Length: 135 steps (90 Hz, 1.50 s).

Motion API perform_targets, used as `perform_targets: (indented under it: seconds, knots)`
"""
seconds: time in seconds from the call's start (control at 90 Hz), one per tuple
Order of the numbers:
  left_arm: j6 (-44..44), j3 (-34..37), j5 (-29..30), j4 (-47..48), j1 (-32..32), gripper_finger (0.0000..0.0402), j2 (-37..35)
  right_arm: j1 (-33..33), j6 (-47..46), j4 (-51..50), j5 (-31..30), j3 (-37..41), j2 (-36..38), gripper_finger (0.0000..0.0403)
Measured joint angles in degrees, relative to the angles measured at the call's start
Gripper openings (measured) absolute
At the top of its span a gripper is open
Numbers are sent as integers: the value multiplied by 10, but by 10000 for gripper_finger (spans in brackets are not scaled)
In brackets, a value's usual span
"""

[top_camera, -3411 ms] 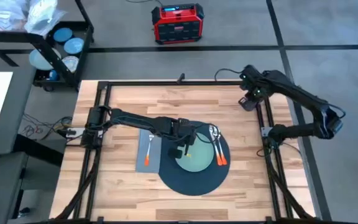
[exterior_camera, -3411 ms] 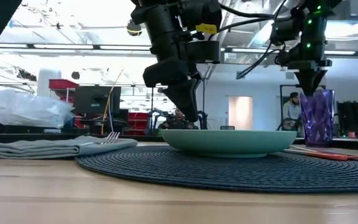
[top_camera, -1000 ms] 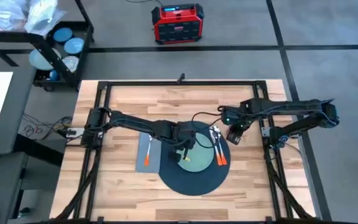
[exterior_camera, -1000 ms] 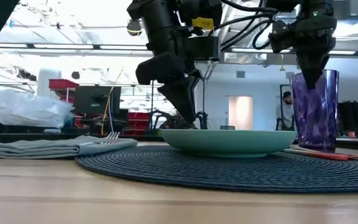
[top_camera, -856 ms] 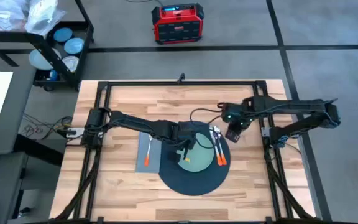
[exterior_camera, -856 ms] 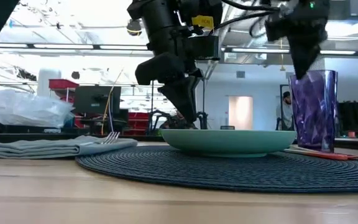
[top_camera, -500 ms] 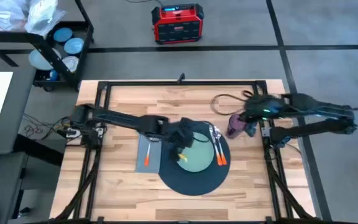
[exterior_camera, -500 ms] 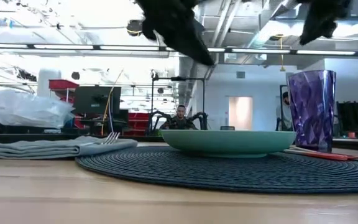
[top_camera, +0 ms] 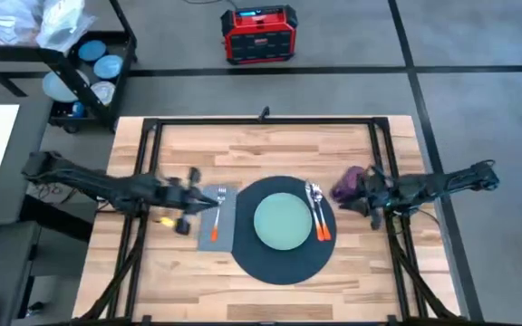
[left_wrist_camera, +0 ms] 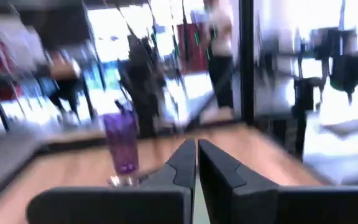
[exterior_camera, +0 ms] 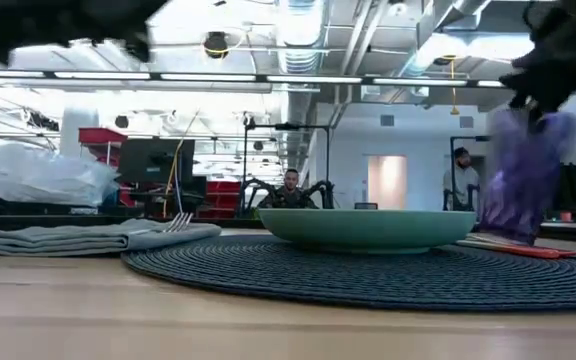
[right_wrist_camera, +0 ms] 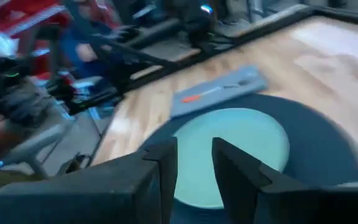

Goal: Set table place
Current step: Move the purple glass to the right side of the blue placemat

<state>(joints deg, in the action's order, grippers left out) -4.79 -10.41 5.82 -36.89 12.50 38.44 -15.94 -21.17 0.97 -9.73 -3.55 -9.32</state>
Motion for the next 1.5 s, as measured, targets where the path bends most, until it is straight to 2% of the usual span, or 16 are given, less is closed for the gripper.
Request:
perform_targets:
  seconds: [0.033,0.144,0.178,0.233,0.367,0.589,1.5]
  knots:
    - [6,26,13,-3,10,1,-31,-9,23,51,-13,30,2,90]
    - [18,95,55,16,39,2,-118,-36,77,46,-67,31,-5,89]
    - [25,95,66,24,46,1,-136,-41,95,59,-74,31,-8,89]
    - [25,92,96,94,57,2,-168,-50,117,80,-75,31,-6,89]
    - [2,95,137,110,67,1,-200,-58,109,49,-76,32,-8,89]
    - [-16,96,138,105,67,1,-209,-58,91,38,-76,32,-8,89]
    - [2,97,137,108,67,1,-209,-58,96,40,-73,32,-8,89]
